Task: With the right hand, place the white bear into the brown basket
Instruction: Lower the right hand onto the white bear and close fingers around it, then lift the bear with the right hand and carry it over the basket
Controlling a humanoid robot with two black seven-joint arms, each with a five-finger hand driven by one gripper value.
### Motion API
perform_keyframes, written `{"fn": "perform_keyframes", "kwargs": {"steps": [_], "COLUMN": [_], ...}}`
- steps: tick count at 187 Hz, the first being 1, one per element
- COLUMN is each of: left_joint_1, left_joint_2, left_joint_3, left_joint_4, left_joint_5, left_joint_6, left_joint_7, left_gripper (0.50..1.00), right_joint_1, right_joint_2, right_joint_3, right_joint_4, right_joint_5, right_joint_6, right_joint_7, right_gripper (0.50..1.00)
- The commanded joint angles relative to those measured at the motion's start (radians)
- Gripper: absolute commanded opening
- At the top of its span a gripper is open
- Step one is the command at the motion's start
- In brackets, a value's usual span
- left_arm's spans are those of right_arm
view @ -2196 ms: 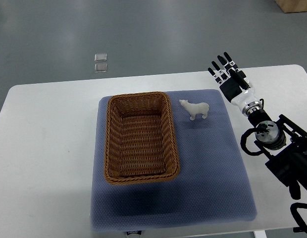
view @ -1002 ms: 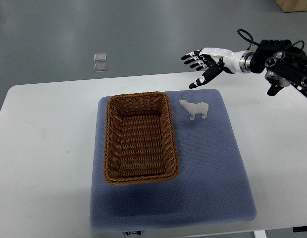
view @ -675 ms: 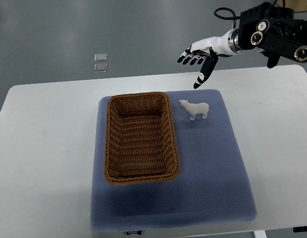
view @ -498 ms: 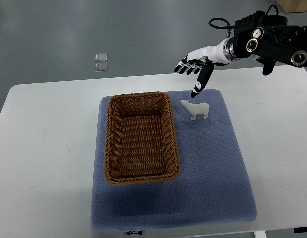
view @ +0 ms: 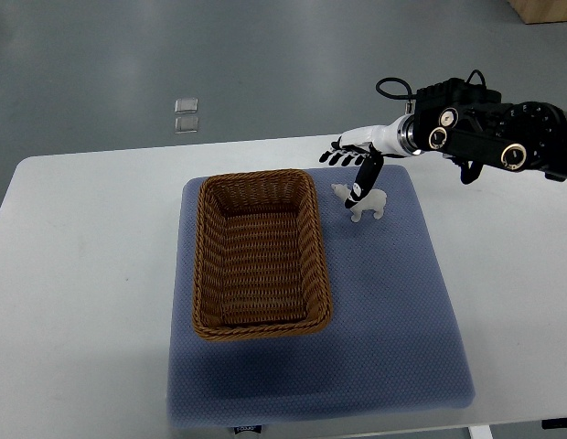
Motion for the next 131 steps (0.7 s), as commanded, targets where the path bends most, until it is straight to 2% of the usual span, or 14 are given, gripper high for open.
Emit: {"fn": "perform_keyframes", "kwargs": {"steps": [1, 54, 70, 102, 118, 131], "left_joint_1": [0.0, 0.0, 0.0, 0.0, 0.001, 0.001], "left_joint_2": [0.0, 0.0, 0.0, 0.0, 0.0, 0.0], "left_joint_3": [0.0, 0.0, -0.001, -0.001, -0.001, -0.001], "left_joint_4": [0.0, -0.001, -0.001, 0.0, 0.0, 0.0], "left_joint_5": [0.0, 0.0, 0.0, 0.0, 0.0, 0.0], "left_joint_6": [0.0, 0.0, 0.0, 0.0, 0.0, 0.0], "left_joint_7": [0.005, 0.005, 0.005, 0.005, 0.005, 0.005], "left_gripper": [1.0, 1.0, 1.0, 1.0, 1.0, 1.0], "right_joint_1": [-0.022, -0.062, -0.078, -0.09, -0.093, -0.096], "right_joint_2": [0.001, 0.013, 0.037, 0.047, 0.047, 0.047], "right_joint_3": [-0.005, -0.005, -0.015, -0.016, -0.016, -0.016], "right_joint_4": [-0.001, -0.032, -0.049, -0.071, -0.075, -0.077], "right_joint_5": [-0.033, -0.059, -0.065, -0.108, -0.111, -0.114], "right_joint_6": [-0.017, -0.035, -0.052, -0.063, -0.066, -0.067], "right_joint_7": [0.0, 0.002, 0.005, 0.006, 0.008, 0.009], "right_gripper": [0.877, 0.852, 0.811, 0.776, 0.75, 0.668]}}
